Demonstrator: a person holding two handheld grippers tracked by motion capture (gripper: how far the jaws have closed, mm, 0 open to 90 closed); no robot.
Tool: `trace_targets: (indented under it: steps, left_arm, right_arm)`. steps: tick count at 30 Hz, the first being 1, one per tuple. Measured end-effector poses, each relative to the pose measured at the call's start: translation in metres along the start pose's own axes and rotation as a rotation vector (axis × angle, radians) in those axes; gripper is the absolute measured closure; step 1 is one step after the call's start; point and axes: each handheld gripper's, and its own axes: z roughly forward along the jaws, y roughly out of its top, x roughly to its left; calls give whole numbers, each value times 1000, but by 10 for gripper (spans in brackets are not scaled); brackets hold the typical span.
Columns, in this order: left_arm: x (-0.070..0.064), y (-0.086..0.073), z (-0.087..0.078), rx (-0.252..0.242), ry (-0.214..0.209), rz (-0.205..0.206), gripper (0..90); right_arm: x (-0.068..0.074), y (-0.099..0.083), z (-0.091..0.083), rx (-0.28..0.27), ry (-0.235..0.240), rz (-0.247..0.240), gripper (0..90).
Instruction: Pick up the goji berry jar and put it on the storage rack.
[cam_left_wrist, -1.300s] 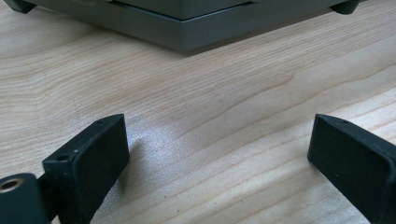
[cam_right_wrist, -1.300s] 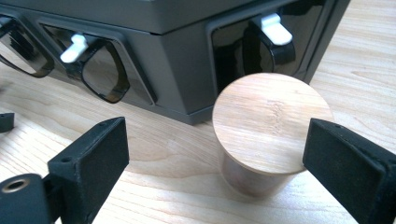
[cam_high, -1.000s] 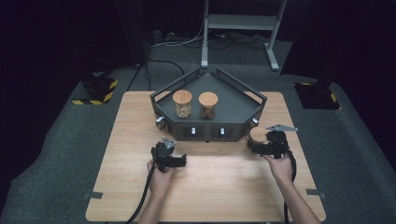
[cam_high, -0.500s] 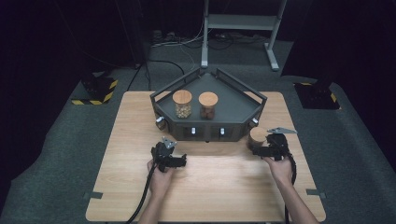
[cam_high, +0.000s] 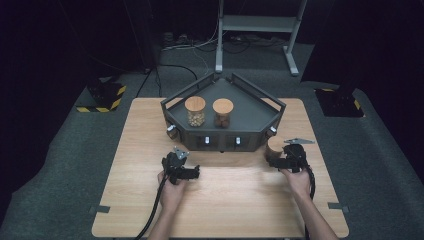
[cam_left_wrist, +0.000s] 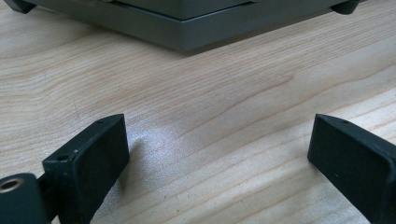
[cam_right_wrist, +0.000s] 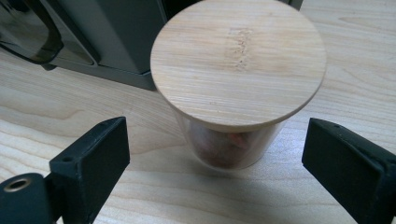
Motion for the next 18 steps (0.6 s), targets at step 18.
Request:
trace_targets:
  steps: [18]
  left_arm:
    - [0, 0, 0, 0, 0, 0, 54]
  right_arm:
    - [-3, 0, 14, -4, -37, 40, 100]
